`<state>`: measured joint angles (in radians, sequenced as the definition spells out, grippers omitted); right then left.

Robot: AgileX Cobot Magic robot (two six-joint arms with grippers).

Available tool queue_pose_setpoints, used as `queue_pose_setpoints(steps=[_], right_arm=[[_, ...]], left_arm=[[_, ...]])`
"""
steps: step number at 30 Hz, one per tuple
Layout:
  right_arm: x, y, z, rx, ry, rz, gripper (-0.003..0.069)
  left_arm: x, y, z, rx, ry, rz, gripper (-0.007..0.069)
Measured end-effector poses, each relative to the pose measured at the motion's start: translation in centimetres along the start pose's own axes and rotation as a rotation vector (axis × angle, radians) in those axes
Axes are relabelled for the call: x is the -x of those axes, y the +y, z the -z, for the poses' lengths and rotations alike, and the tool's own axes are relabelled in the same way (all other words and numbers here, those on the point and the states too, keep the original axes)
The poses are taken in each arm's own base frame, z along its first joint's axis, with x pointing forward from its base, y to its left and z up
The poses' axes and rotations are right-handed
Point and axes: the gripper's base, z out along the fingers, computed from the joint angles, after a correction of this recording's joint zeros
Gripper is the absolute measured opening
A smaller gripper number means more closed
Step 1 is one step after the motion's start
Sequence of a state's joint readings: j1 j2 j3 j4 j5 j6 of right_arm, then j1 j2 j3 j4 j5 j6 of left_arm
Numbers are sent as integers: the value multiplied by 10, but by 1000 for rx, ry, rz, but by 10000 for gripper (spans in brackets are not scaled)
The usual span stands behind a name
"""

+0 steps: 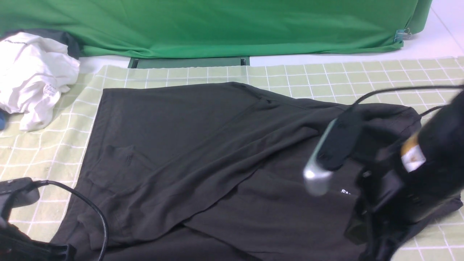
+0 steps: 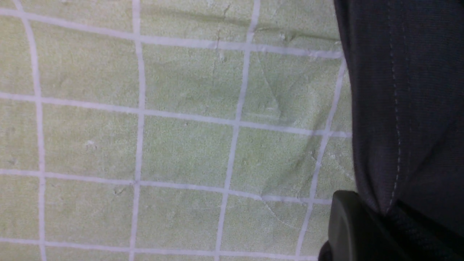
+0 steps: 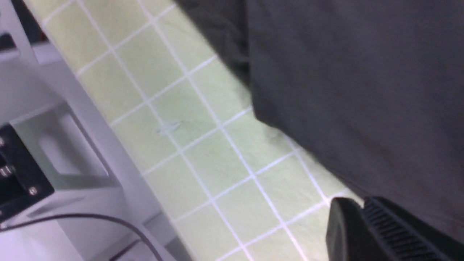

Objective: Fold a long-sleeved shirt over a green coffee tablecloth.
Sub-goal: 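Grasp the near edge of the shirt at its hem and shoulder corners, then fold the black garment in half by bringing its near edge over to the far edge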

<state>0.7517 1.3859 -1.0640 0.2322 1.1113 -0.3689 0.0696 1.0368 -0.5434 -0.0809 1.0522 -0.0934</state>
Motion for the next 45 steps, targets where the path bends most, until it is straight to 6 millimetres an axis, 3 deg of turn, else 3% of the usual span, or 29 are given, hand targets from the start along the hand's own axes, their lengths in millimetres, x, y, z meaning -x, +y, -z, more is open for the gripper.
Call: queue_pose_setpoints(steps=[6, 8, 11, 15, 22, 25, 29, 31, 35, 40, 45], right_arm=[[15, 9, -41, 13, 72, 28, 196], [15, 11, -60, 9, 79, 26, 313], [11, 11, -84, -4, 71, 28, 422], [9, 10, -104, -33, 16, 37, 461], [11, 5, -128, -61, 26, 61, 464], [13, 3, -135, -69, 33, 66, 398], [13, 2, -135, -77, 32, 57, 138], [13, 2, -134, -73, 36, 36, 69], [2, 10, -124, -65, 30, -7, 66], [-10, 29, -98, -61, -37, 13, 66], [-5, 32, -73, -75, -114, 23, 66]], left_arm=[[-3, 0, 4, -3, -22, -2, 11], [-3, 0, 4, -3, -24, -2, 11], [-3, 0, 4, -3, -26, -2, 11], [-3, 0, 4, -3, -26, -2, 11], [-3, -1, 4, -12, -27, 2, 11], [-3, -1, 4, -15, -26, 4, 11], [-4, -1, 5, -15, -19, 8, 11], [-6, -1, 6, -17, -20, 9, 11], [-17, 0, 16, -20, -10, 4, 11], [-33, 0, 32, -31, -76, 9, 11], [-37, 1, 44, -32, -160, 43, 11]])
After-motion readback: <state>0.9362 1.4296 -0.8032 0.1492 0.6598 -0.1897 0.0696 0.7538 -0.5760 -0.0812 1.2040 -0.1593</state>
